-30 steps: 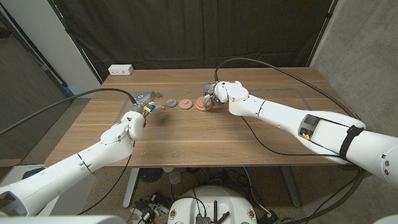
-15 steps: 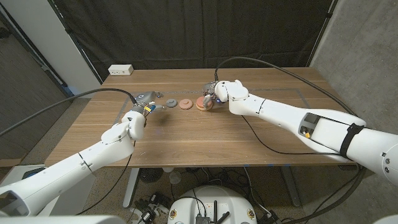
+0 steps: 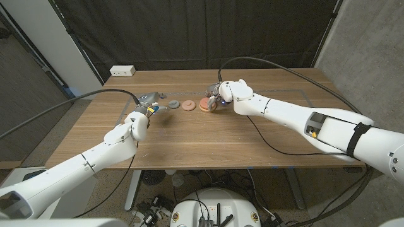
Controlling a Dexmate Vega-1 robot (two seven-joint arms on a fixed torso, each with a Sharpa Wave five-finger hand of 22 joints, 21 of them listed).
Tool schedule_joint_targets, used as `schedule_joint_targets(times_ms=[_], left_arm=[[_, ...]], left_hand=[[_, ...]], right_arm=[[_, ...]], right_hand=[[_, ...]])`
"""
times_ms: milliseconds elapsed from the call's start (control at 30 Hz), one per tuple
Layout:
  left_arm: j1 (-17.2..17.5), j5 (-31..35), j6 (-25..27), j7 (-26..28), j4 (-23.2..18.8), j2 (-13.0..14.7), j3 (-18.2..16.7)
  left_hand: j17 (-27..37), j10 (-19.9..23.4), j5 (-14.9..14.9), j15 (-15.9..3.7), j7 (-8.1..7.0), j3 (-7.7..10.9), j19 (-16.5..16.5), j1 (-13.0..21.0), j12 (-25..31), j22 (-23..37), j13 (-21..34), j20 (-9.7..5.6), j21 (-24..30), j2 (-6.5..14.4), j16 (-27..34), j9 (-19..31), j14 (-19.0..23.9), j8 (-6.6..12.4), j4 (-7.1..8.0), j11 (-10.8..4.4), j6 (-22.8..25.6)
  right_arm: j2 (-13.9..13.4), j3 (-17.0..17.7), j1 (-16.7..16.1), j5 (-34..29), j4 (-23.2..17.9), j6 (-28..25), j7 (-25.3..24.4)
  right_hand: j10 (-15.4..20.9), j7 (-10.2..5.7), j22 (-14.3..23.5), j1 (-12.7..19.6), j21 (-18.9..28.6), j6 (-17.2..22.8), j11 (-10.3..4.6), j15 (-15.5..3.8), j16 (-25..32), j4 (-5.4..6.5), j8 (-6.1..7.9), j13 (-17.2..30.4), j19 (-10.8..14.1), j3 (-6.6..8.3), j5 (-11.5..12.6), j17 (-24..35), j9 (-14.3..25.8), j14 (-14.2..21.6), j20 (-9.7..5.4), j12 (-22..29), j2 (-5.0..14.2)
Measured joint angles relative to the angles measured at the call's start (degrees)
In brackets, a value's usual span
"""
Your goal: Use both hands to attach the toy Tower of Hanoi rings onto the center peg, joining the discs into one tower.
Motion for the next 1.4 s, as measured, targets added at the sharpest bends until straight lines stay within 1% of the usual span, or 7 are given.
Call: schedule_joint_targets(times_ms=[233,400,700,767,1000,1167,1400], left_arm=[[-0.2,0.2,-0.1,-0.2,0.2,-0.1,0.1],[-0.3,0.3,-0.1,-0.3,0.2,-0.1,0.2],[-0.4,0.4,-0.1,-0.4,0.3,-0.1,0.2],[-0.3,0.4,-0.1,-0.4,0.3,-0.1,0.2],[-0.3,0.4,-0.3,-0.4,0.3,-0.2,0.2],[-0.3,0.4,-0.5,-0.2,0.3,-0.2,0.0],[-0.3,0.3,-0.9,0.0,0.5,-0.2,-0.2]], left_hand=[[0.0,0.0,0.0,-0.09,0.0,0.0,0.0,0.0,0.0,0.0,0.0,0.0,0.0,0.0,0.0,0.0,-0.1,0.0,0.0,0.0,0.0],[0.0,0.0,0.0,-0.08,-0.3,0.0,0.0,0.0,0.0,0.0,0.0,0.0,0.0,0.0,0.0,0.0,-0.1,0.0,0.0,0.01,0.3],[0.0,0.0,0.0,-0.08,-0.3,0.0,0.0,0.0,0.0,0.0,0.2,0.0,0.0,0.0,0.0,0.0,-0.1,0.0,0.0,0.01,0.3],[0.0,0.0,0.0,-0.08,-0.3,0.0,0.0,0.0,0.0,0.0,0.3,0.0,0.0,0.0,0.0,0.0,-0.1,0.0,0.0,0.01,0.3],[0.0,0.0,0.0,-0.08,-0.3,0.0,0.0,0.0,0.0,0.0,0.1,0.0,0.0,0.0,0.0,0.0,-0.1,0.0,0.0,0.01,0.3],[0.0,0.0,0.0,-0.08,-0.3,0.33,0.0,0.0,0.0,0.0,0.1,0.0,0.0,0.0,0.0,0.0,-0.1,0.0,-0.31,0.01,0.3],[0.0,0.0,0.0,-0.08,-0.3,0.56,0.0,0.0,0.0,0.0,0.1,0.0,0.0,0.0,0.2,0.0,-0.1,0.0,-0.08,0.02,0.3]], right_arm=[[-0.2,-0.1,0.2,-0.5,-0.1,0.3,0.9],[-0.4,-0.1,0.3,-1.0,-0.5,0.6,1.4],[-1.7,0.5,0.1,-2.1,-3.2,0.2,2.0],[-2.0,0.6,0.0,-2.3,-3.7,0.1,2.1],[-3.7,1.8,-1.1,-3.3,-6.8,-0.9,2.2],[-4.9,2.6,-2.0,-4.1,-9.0,-1.6,2.1],[-6.8,4.6,-3.9,-5.1,-12.4,-2.9,0.9]], right_hand=[[-5.2,1.53,0.0,-1.6,0.0,-4.6,1.53,0.73,-2.2,0.33,-0.62,-1.0,-1.4,-0.79,-1.8,-0.4,-0.2,-2.3,0.61,-0.1,-1.56],[-5.6,1.74,0.0,-1.9,0.0,-5.0,2.02,1.03,-3.0,0.33,-0.61,-1.3,-1.7,-0.78,-2.2,-1.2,-0.4,-3.2,0.92,-0.1,-1.86],[-5.3,1.95,0.0,-1.9,0.0,-4.8,1.69,1.04,-3.5,0.3,0.16,-1.8,-2.3,-1.72,-2.6,-1.2,-0.4,-3.2,1.13,0.8,-1.85],[-5.0,1.68,0.0,-1.9,0.0,-4.5,1.36,1.01,-3.5,0.3,0.28,-1.8,-2.3,-1.72,-2.6,-1.1,-0.4,-3.2,1.13,0.8,-1.83],[-2.7,-1.34,0.0,-1.3,0.5,-1.5,0.39,0.77,-3.3,0.3,1.55,-2.5,-2.3,-1.72,-2.6,-0.7,-0.7,-2.5,1.14,1.7,-0.55],[-1.3,-2.34,0.0,-0.8,0.9,0.1,0.01,0.62,-2.9,0.3,2.0,-2.8,-2.3,-1.72,-2.6,-0.5,-0.7,-1.7,1.14,2.0,0.02],[2.2,-3.08,-0.2,0.7,1.8,4.3,-0.67,-0.09,-1.5,0.05,3.63,-3.4,-1.8,-1.48,-2.0,0.2,-0.5,0.4,1.01,2.5,1.42]])
